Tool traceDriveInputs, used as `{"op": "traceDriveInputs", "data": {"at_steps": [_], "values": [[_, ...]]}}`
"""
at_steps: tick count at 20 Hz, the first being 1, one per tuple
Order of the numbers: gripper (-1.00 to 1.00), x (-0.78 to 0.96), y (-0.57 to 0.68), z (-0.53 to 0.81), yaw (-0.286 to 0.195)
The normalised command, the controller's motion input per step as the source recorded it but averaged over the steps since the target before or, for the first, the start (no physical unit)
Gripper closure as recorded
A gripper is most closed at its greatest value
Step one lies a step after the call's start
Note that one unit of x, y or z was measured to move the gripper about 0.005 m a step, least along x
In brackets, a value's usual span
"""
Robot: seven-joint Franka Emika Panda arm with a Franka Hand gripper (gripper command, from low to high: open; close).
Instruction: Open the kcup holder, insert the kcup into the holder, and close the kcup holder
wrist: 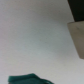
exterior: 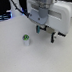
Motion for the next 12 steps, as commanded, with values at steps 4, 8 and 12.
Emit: {"op": "traceDriveInputs", "data": {"at_steps": [4,8,12], "values": [[-1.0,-0.31,-0.4,0.02,-0.257],[-1.0,-0.32,-0.4,-0.06,-0.257],[-1.0,-0.26,-0.39,-0.07,-0.279]]}}
